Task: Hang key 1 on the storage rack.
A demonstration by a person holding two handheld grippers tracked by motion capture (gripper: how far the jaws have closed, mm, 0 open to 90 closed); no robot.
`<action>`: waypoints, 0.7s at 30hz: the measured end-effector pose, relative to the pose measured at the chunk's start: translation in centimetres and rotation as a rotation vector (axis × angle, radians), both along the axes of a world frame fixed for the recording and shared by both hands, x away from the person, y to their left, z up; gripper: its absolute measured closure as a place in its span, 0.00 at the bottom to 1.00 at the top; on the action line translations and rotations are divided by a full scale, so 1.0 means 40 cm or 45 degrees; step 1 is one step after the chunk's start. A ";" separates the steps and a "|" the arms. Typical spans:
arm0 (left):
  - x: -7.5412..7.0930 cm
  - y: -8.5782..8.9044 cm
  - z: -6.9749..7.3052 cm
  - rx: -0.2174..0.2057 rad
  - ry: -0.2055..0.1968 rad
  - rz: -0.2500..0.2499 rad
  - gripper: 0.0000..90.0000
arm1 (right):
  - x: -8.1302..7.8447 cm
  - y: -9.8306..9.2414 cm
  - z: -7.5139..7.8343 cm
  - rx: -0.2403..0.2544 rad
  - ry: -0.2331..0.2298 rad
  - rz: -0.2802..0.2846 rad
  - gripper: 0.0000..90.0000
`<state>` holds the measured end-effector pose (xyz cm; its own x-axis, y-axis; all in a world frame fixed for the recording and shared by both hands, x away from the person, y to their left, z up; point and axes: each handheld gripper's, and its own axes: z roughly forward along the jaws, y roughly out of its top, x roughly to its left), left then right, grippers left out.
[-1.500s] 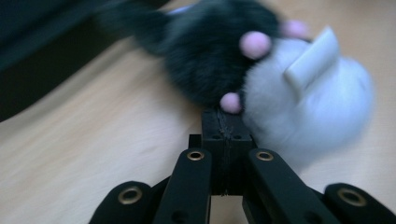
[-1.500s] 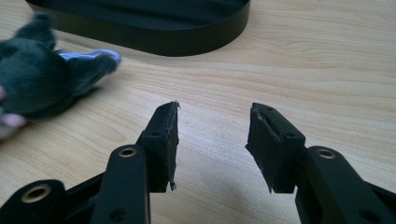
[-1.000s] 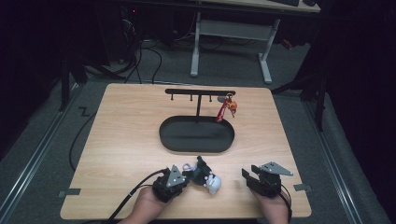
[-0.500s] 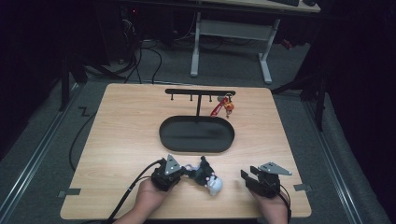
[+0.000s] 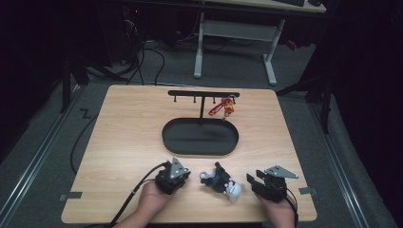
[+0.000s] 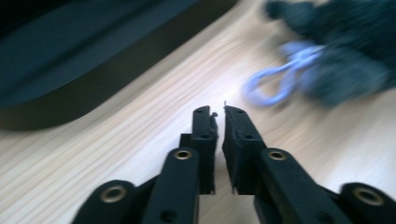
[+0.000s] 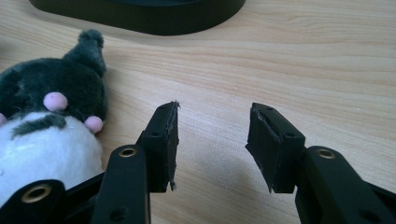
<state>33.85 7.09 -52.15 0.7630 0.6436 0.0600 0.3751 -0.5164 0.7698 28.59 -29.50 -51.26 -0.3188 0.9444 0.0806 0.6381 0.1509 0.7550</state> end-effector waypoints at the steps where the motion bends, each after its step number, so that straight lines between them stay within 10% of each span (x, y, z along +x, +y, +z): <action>1: 0.005 0.030 0.001 0.006 -0.008 0.017 0.83 | 0.001 0.000 -0.002 -0.005 0.003 0.002 0.59; 10: 0.036 0.254 0.008 0.037 -0.075 0.189 0.49 | 0.005 0.007 -0.010 -0.062 0.022 -0.011 0.58; 21: 0.052 0.328 -0.009 0.004 -0.058 0.275 0.27 | 0.024 0.028 0.012 -0.216 0.176 -0.039 0.58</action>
